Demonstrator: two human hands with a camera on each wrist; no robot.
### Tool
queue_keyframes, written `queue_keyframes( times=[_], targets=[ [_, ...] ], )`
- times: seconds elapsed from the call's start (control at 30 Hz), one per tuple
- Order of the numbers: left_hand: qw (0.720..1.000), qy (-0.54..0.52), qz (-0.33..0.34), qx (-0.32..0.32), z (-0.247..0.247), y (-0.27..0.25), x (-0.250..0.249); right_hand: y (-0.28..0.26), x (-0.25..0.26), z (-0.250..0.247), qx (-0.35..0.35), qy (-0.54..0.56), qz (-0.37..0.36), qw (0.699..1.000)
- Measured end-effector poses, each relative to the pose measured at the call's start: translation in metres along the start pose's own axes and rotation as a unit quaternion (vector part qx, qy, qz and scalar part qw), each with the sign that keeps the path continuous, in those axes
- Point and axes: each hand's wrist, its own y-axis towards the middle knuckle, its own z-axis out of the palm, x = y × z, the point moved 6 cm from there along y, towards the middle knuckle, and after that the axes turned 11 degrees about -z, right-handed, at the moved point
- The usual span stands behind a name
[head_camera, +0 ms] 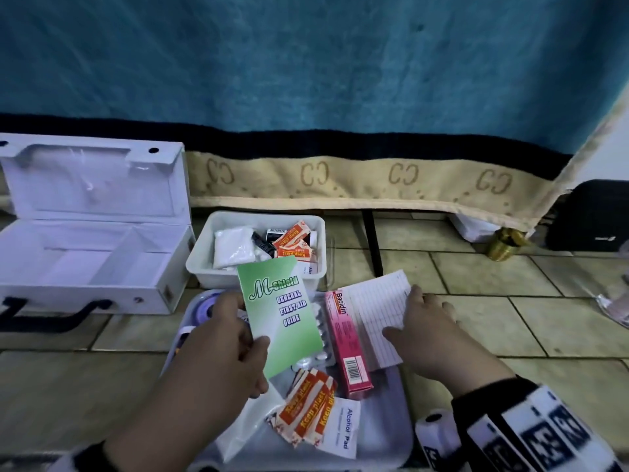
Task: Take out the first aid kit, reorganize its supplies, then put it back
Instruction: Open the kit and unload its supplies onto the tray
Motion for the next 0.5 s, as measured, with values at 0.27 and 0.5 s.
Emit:
queue_keyframes(
  times=[0.27, 0.5],
  targets=[
    [0.997, -0.062, 0.035, -0.015, -0.002, -0.001, -0.011, 0.0, 0.002, -0.018, -0.064, 0.012, -0.062, 0.996],
    [0.99, -0.096, 0.095, 0.041, 0.019, -0.004, -0.054, -0.028, 0.04, -0.04, -0.07, 0.363, -0.197, 0.908]
  ],
)
